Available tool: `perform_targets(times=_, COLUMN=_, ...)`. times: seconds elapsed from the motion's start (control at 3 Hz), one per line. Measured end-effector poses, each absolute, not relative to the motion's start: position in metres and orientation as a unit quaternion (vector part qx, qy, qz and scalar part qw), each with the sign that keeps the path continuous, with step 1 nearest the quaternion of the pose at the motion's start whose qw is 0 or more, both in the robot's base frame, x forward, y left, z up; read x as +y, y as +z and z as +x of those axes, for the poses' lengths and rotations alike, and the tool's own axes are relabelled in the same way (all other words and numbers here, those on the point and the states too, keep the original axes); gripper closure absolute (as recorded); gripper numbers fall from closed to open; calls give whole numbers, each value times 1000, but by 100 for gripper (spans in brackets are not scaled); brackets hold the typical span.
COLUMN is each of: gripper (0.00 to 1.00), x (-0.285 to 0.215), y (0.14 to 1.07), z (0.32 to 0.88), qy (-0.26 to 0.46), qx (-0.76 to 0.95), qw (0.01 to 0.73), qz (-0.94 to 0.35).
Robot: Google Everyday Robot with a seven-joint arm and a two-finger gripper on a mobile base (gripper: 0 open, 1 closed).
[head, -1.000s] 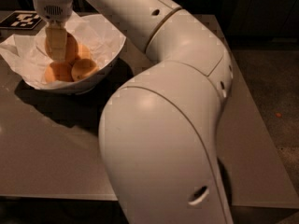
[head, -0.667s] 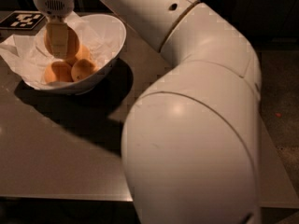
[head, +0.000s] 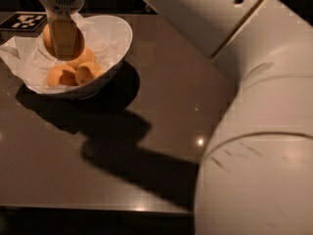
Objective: Pick orange from white bowl
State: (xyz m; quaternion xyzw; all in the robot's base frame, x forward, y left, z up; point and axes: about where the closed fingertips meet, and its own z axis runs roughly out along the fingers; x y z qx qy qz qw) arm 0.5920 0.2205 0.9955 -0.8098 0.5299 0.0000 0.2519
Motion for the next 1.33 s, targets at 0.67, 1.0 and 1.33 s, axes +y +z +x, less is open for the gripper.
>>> perform_targets(times=0.67, gripper=100, x=163, y=1007, z=533, qy=31, qx=529, qw=318, qz=-786)
perform_targets(times=1.0, gripper=100, x=135, y=1000, z=517, qy=43, qx=544, qw=337, qz=-768)
perform_targets(times=1.33, gripper=100, x=119, y=1000, z=507, qy=35, qx=555, qw=342, qz=-758)
